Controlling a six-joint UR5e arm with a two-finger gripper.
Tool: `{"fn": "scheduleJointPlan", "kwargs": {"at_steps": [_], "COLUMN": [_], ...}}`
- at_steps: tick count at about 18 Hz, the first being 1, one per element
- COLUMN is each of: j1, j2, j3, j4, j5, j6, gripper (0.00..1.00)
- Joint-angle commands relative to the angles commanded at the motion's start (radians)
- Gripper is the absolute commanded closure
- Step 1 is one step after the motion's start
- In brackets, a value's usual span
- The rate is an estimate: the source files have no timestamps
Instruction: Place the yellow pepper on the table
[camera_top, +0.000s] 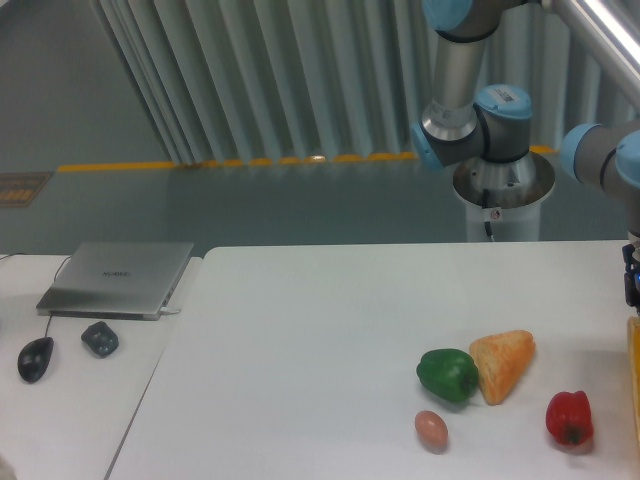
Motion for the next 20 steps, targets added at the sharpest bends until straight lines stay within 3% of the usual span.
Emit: {"fn": "scheduleJointPlan", "kwargs": {"at_steps": [20], "j1": [0.017], "j2": [-0.002], "j3": [0.000], "j4": [0.003], "j5": [0.008], "j6": [-0.002], "gripper": [0.00]}}
